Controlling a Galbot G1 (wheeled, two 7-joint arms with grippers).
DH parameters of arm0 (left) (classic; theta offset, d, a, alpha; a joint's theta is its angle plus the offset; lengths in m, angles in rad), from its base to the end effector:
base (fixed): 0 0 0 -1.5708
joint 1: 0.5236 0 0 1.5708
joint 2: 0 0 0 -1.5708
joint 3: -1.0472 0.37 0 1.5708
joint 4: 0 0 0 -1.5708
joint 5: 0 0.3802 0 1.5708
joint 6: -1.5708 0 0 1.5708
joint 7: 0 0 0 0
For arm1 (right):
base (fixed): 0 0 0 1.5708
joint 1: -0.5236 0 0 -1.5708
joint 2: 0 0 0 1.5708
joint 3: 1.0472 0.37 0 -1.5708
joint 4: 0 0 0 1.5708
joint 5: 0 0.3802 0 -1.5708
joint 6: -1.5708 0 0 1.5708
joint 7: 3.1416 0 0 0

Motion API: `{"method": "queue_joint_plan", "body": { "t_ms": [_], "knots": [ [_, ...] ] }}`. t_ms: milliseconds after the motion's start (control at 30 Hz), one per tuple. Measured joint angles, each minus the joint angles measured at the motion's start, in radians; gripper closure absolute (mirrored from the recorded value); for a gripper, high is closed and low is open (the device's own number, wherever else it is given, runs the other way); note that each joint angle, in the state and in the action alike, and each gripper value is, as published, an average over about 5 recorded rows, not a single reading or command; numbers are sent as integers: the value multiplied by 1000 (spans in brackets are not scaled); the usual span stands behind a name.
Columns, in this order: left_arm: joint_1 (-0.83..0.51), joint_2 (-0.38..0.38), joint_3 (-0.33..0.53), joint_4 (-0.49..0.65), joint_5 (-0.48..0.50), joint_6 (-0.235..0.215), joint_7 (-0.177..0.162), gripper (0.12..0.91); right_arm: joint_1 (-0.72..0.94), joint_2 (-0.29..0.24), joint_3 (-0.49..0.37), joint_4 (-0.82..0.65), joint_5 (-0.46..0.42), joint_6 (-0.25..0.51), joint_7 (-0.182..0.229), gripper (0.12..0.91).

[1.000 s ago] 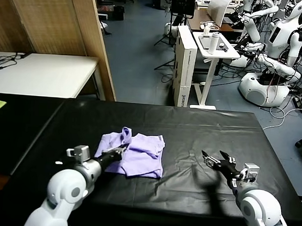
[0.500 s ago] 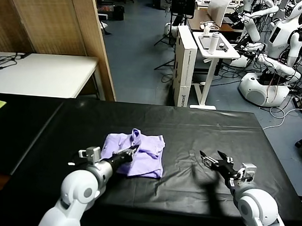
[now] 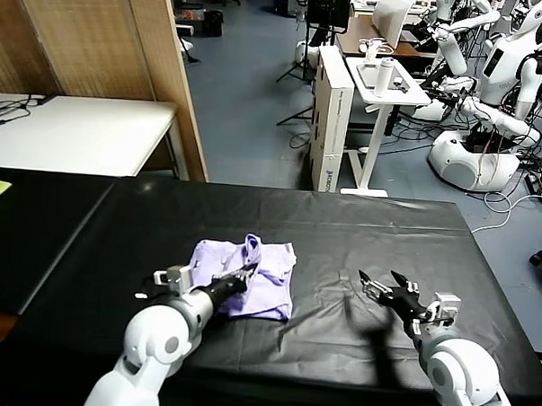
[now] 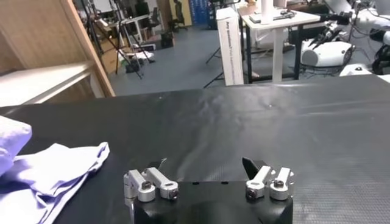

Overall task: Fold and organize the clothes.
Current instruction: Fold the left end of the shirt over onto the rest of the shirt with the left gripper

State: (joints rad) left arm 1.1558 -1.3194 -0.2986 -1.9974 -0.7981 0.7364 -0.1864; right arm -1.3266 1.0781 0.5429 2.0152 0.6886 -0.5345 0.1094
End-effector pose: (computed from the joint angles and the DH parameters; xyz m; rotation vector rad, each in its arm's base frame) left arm 0.3110 -0.0219 -0.2604 -0.5185 -2.4658 0.4918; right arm 0.2806 -0.1035 -0.2666 0.2019 -2.6937 -0.1836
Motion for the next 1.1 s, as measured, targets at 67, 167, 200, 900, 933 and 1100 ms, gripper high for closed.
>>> {"method": "queue_joint_plan", "body": {
  "t_ms": [67, 167, 200, 900, 933, 1100],
  "knots": [
    [0, -6, 3, 4, 1, 0, 0, 874, 1, 1, -1, 0, 0, 0, 0, 118],
    [1, -15, 10, 5, 3, 0, -1, 874, 1, 1, -1, -1, -1, -1, 0, 118],
    [1, -17, 13, 5, 3, 0, -2, 874, 2, 1, -1, -1, -1, -1, 0, 118],
    [-8, -45, 32, 19, 24, 0, -4, 874, 10, 12, -23, -5, -13, -1, 2, 118],
    [-9, -49, 33, 25, 27, 0, -3, 874, 10, 12, -23, -5, -13, -1, 2, 118],
    [-12, -69, 33, 50, 35, 0, 0, 872, 8, 8, -29, -1, -17, -1, -5, 118]
  ]
}}
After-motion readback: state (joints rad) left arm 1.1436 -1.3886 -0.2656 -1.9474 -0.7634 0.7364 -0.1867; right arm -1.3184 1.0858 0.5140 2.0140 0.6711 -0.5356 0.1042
